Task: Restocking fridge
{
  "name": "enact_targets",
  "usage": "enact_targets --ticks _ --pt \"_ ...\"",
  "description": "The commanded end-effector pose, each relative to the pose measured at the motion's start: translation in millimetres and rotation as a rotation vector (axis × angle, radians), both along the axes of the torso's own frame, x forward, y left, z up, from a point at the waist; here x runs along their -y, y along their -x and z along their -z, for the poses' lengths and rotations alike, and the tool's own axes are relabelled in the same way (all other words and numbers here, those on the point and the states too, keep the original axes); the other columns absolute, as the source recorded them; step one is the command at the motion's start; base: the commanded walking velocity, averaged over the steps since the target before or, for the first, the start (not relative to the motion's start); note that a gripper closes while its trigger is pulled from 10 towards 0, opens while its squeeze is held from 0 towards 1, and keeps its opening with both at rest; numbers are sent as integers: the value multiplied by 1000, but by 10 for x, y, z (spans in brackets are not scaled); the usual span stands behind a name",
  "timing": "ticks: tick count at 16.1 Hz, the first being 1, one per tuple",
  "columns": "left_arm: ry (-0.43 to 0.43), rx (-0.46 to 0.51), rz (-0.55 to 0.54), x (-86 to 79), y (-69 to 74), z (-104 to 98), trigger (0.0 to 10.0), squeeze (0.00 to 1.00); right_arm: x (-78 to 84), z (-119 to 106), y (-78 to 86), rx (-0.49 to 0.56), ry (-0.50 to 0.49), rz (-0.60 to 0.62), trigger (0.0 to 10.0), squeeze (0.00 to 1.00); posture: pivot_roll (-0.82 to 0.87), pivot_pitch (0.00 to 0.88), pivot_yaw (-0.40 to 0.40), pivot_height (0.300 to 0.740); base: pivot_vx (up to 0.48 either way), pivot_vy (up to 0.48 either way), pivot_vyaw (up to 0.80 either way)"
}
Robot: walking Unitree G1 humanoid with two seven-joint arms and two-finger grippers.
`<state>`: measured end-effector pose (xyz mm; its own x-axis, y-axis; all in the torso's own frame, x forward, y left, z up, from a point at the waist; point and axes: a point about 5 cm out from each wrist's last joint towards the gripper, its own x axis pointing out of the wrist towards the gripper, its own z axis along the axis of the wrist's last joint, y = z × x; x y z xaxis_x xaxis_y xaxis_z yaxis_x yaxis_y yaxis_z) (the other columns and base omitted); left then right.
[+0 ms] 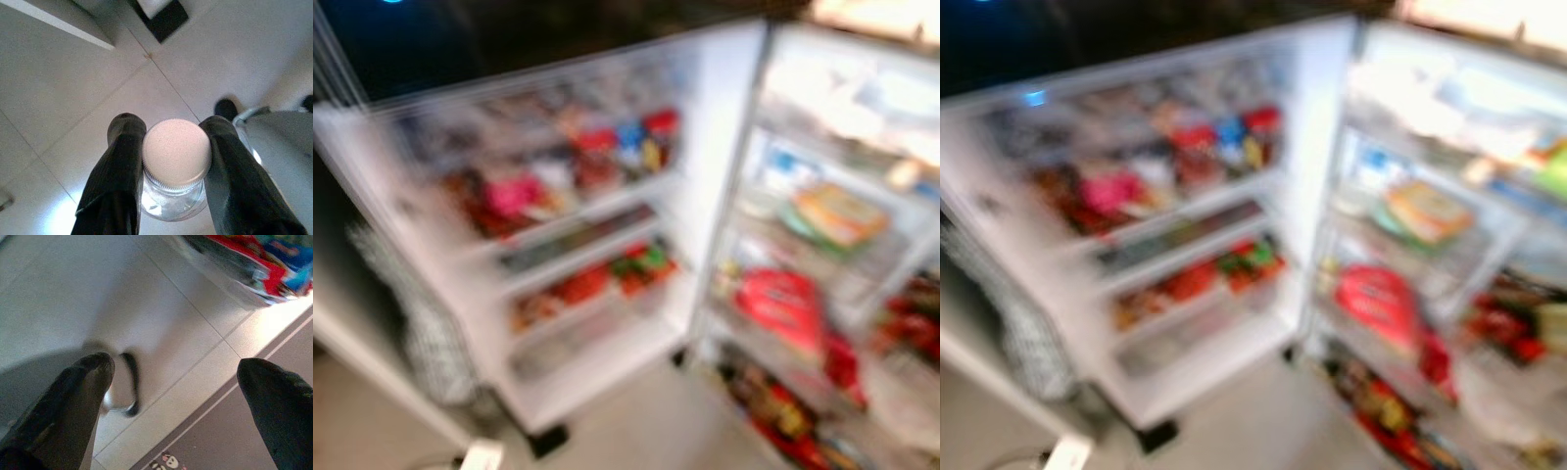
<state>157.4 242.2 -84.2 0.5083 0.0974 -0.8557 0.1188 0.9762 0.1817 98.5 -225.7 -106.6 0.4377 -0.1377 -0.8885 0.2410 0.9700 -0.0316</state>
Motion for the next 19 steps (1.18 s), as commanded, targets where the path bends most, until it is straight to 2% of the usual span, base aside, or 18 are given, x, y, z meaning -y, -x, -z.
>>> enact_targets --ticks 1,3,5,6,7,8,9,11,13,15,17,19 --pt "20 60 1 33 -112 -47 10000 0 48 6 62 -20 5 11 10000 0 -18 39 45 740 0 0 0" --pt "36 143 -9 50 -168 -88 10000 0 -35 22 46 -27 -5 -15 10000 0 -1 57 39 740 0 0 0" --pt "10 245 -1 54 -252 -155 10000 0 -142 12 -81 -7 -18 -41 10000 0 9 67 33 740 0 0 0" --pt "28 274 -38 59 -266 -168 10000 0 -176 5 -132 1 -21 -49 10000 0 16 68 29 740 0 0 0" --pt "48 580 57 323 -993 -643 10000 0 -203 -3 -183 5 -21 -68 10000 0 14 71 25 740 0 0 0" --pt "57 610 62 342 -1032 -684 10000 0 -184 -5 -175 5 -20 -68 10000 0 13 71 24 740 0 0 0" --pt "86 700 88 413 -1145 -816 10000 0 -138 -8 -154 3 -16 -67 10000 0 10 70 22 740 0 0 0" --pt "156 804 137 537 -1265 -986 10000 0 -107 -8 -134 -3 -11 -71 10000 0 12 67 22 740 0 0 0" --pt "223 866 192 661 -1284 -1088 10000 0 -90 -5 -118 -17 0 -78 10000 0 8 66 27 740 0 0 0" --pt "255 905 234 723 -1200 -1136 10000 0 -76 -6 -111 -14 9 -73 10000 0 7 69 31 740 0 0 0" --pt "264 920 233 721 -1121 -1154 10000 0 -46 -21 -140 8 12 -27 10000 0 7 73 32 740 0 0 0" --pt "232 920 236 656 -1040 -1166 10000 0 -34 -25 -147 10 11 -6 10000 0 25 76 33 740 0 0 0"
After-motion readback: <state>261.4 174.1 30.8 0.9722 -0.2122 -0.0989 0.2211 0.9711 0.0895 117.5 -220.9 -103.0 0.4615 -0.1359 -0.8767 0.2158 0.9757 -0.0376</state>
